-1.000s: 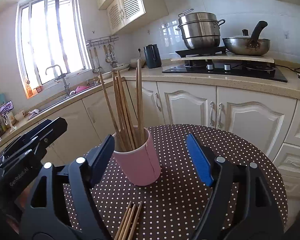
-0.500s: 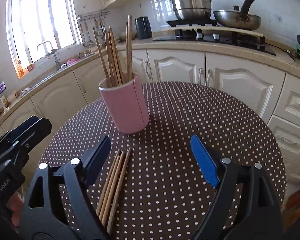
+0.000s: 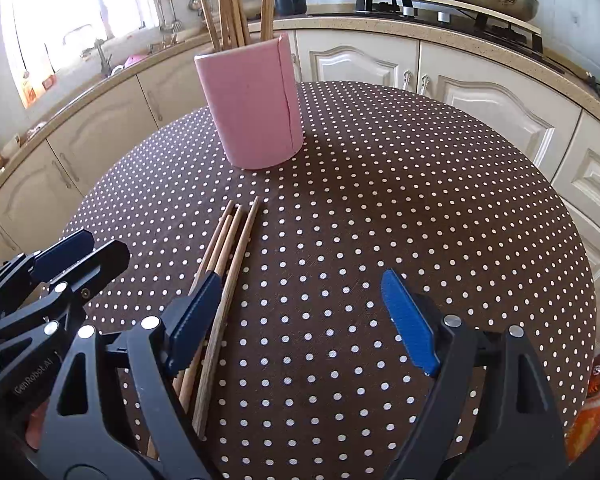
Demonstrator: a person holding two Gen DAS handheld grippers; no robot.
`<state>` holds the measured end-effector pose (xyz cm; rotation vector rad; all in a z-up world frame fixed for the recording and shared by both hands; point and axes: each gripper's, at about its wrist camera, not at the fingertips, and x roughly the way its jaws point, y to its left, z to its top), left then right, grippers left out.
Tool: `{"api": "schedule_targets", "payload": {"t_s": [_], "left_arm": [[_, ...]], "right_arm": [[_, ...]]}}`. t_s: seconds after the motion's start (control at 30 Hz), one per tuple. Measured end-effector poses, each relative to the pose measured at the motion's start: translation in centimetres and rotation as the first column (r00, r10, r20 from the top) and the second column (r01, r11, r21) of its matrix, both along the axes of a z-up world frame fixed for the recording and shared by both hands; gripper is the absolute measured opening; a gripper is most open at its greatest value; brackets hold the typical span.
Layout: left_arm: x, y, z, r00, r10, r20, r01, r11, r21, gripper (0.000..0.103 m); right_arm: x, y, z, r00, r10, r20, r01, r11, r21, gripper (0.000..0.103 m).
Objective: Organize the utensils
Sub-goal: 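Open both grippers and withdraw them toward the remaining chopsticks, then grasp one chopstick with the right gripper while the left gripper grasps another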
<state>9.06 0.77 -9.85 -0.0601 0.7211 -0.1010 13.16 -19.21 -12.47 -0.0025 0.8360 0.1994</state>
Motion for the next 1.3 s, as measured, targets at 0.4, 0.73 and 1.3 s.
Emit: {"api": "schedule_targets", "payload": {"t_s": [0.4,0.73,1.3], "left_arm": [[0.7,-0.3,-1.1,0.996,-0.002,-0.088,0.004,1.0,0.024,0.052],[1.1,0.6,-1.5,0.992,0.008,-0.126,-0.01,1.0,-0.014,0.052],[1.8,0.9,-1.7,0.986,0.001,-0.168,-0.007,0.999,-0.031,0.052]], "right_arm": [[0.6,1.6,-1.6,0.998,0.004,-0.059,-0.012,0.991,-0.131,0.081],[0.7,1.1,-1.2,0.999,0.025,-0.042,-0.029,0.995,-0.093,0.081],[1.2,1.9,-1.5,0.993,0.095,-0.067,-0.098,0.994,-0.04,0.054]]}}
